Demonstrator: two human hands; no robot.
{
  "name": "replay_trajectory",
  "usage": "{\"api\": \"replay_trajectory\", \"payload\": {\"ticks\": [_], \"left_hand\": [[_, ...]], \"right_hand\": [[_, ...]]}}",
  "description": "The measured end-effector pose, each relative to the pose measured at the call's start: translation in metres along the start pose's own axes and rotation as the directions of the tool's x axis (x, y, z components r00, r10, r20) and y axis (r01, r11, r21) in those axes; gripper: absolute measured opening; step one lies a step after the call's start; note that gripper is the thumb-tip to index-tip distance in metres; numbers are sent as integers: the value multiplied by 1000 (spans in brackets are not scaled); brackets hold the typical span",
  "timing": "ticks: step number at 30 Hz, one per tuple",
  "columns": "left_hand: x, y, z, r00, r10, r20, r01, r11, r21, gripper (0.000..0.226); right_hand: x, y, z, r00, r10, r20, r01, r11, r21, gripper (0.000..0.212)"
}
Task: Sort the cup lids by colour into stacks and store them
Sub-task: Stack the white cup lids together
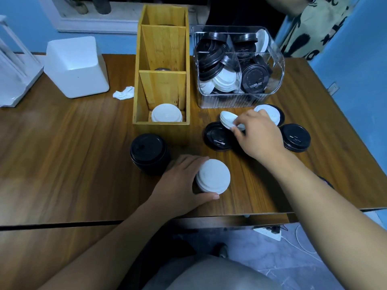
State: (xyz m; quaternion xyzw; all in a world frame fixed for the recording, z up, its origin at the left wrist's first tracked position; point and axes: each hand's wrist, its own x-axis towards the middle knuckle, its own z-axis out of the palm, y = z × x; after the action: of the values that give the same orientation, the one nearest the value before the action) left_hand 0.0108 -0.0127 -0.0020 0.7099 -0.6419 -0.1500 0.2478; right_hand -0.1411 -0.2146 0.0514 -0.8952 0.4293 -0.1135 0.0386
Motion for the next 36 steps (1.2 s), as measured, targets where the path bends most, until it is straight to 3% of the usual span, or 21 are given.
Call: {"api": "replay_trajectory", "payload": {"ticks": [2,4,6,9,13,17,20,23,25,28,30,32,36], "left_hand": [[0,-1,0,1000,-3,1,3,1000,1,90],[1,-1,0,1000,-6,3,6,1000,-2,90],[1,-1,0,1000,-7,1,7,1000,-4,90],[1,-1,0,1000,-9,-2,9,1000,-19,91],[1,-1,-1,1000,-18,7,18,1000,-24,90],[1,1,-1,1000,-17,14,17,1000,-10,89],[-1,2,-2,1000,-12,1,12,1000,-7,88],[-1,3,-3,1000,-10,-1,10,1000,-2,89],[0,3,-3,1000,-10,-1,10,1000,1,90],[0,3,-2,1000,-11,6,11,1000,4,91],[0,3,-2,1000,-14,8,14,1000,9,91],[0,3,-3,1000,-16,6,16,1000,6,90],[0,4,-4,1000,-19,0,19,1000,-7,91]], "right_hand": [[0,-1,-2,999,30,-36,-27,997,77,20],[-9,-1,-12,991,104,-85,-76,955,285,16],[-30,-4,-27,981,178,-76,-106,822,559,12],[-70,-5,-41,966,250,63,-208,613,762,16],[-104,8,-33,914,255,317,-403,458,793,26],[-114,21,-19,878,274,393,-478,553,682,33],[-116,23,-14,907,278,316,-417,695,586,24],[-119,25,-13,945,284,162,-326,864,385,26],[-122,20,-15,959,261,115,-283,913,295,38],[-128,2,-14,965,195,173,-218,968,121,68],[-130,-3,-8,971,135,196,-134,991,-19,77],[-129,3,-8,972,72,224,-82,996,37,76],[-127,18,-12,956,-69,285,-26,948,317,77]]}}
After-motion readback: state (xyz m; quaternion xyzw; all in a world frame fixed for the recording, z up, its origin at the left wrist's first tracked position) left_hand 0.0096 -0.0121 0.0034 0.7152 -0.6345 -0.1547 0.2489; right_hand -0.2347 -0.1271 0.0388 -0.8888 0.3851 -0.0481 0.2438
